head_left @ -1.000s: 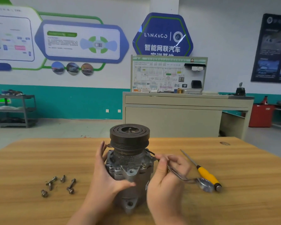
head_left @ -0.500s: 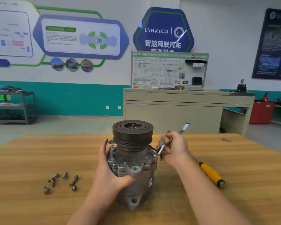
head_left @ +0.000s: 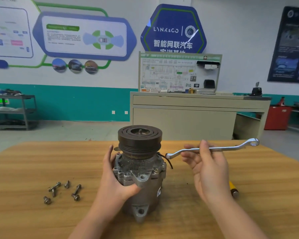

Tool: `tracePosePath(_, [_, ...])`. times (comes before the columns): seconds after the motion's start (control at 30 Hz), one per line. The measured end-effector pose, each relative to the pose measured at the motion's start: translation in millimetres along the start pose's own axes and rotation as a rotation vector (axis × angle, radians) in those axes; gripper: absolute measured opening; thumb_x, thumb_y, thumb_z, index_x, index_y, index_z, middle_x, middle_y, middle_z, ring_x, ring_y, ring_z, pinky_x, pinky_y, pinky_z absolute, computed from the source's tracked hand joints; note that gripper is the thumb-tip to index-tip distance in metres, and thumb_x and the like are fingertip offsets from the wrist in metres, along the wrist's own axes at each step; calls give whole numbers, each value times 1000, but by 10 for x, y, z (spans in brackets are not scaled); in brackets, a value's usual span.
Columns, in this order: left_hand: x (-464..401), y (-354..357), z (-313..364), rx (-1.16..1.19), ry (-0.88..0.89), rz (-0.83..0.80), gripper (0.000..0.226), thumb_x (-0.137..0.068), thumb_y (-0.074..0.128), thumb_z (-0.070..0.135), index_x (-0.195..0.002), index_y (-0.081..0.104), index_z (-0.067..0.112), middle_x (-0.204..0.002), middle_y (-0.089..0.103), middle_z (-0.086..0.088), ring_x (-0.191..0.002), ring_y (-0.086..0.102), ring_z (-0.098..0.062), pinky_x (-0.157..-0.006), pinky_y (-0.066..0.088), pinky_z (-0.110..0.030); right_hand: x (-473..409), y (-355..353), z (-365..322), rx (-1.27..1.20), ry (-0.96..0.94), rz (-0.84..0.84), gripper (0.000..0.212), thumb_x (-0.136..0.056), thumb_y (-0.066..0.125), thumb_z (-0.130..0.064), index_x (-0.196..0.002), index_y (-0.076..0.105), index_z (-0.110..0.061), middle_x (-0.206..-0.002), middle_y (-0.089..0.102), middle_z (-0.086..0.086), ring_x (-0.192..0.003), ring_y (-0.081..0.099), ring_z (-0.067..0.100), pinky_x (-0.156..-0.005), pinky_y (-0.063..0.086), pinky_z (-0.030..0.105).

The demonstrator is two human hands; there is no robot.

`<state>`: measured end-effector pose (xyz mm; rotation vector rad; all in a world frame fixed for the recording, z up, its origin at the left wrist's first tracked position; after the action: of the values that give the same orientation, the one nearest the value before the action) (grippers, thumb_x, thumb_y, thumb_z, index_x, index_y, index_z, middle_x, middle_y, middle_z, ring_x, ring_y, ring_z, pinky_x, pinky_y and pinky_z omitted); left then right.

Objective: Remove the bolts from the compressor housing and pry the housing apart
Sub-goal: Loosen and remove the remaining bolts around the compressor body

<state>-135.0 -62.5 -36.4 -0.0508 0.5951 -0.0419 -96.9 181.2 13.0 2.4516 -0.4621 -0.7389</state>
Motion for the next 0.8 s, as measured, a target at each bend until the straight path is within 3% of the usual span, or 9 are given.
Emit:
tracePosePath(0.07, [1,-9,6,-2,-3,9,122,-42,92,48,-130,10,70,-114,47,52,-117,50,17,-86,41,0,88,40,-44,115,-99,-21,17,-99,44,-21,-90,51,-8,-76,72,11,-57,68,23,-54,55,26])
tracePosePath(0.2, [2,-17,20,-10,-18,8,123,-35,92,63,-125,10,78,-114,45,53,-116,49,19,-91,40,-8,233,134,-78,306,-264,-103,21,-90,47,-34,-88,51,-14,-84,71,6,-63,71,25,-57,56,27])
tracePosePath(0.37, [5,-1,34,-5,0,-10,125,-39,93,54,-132,11,68,-120,46,48,-119,49,16,-88,40,1,565,416,-160,673,-643,-251,19,-98,43,-46,-93,54,-31,-76,66,-10,-69,66,-1,-62,50,9])
tracePosePath(0.43, [16,-1,46,0,-10,-28,134,-32,92,64,-137,9,65,-129,43,43,-122,47,15,-91,38,0,687,509,-97,717,-711,-322,17,-99,37,-51,-99,46,-37,-79,60,-13,-73,63,-2,-65,49,9])
tracePosePath(0.5, [25,-2,69,5,-12,-49,142,-24,86,76,-141,7,58,-126,41,50,-120,45,21,-90,36,3,717,468,-87,613,-714,-266,13,-101,38,-43,-97,47,-35,-80,58,-12,-69,61,4,-65,50,13])
tracePosePath(0.57, [37,13,101,17,-6,-68,146,-22,79,83,-144,5,53,-120,40,57,-117,43,26,-87,35,5,581,260,-88,329,-562,-74,14,-100,38,-29,-90,47,-24,-76,63,-2,-56,56,12,-57,48,20])
tracePosePath(0.67, [72,15,100,60,-31,-70,150,-23,79,83,-148,4,47,-130,40,45,-118,45,24,-86,38,3,200,-14,142,-32,-212,190,22,-104,33,-16,-83,40,-15,-58,60,3,-37,42,13,-40,35,19])
tracePosePath(0.73, [63,17,100,51,-19,-69,150,-24,81,81,-149,6,46,-134,41,39,-118,46,23,-86,39,2,-111,1,378,-140,42,195,25,-105,31,-14,-81,37,-13,-52,52,5,-30,32,11,-36,27,15])
tracePosePath(0.8, [51,12,87,41,-15,-69,147,-26,81,81,-148,7,47,-128,45,47,-117,46,23,-86,39,2,-329,135,658,-152,346,95,27,-105,30,-15,-78,36,-11,-49,47,3,-28,27,9,-33,21,15])
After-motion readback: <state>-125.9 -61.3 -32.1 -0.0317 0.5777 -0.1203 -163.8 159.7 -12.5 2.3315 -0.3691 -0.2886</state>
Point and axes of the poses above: each hand's wrist, its own x-axis away from the middle knuckle, its own y-axis out of the palm, z = x × y, the point moved 9 cm from there along -x, towards the middle knuckle
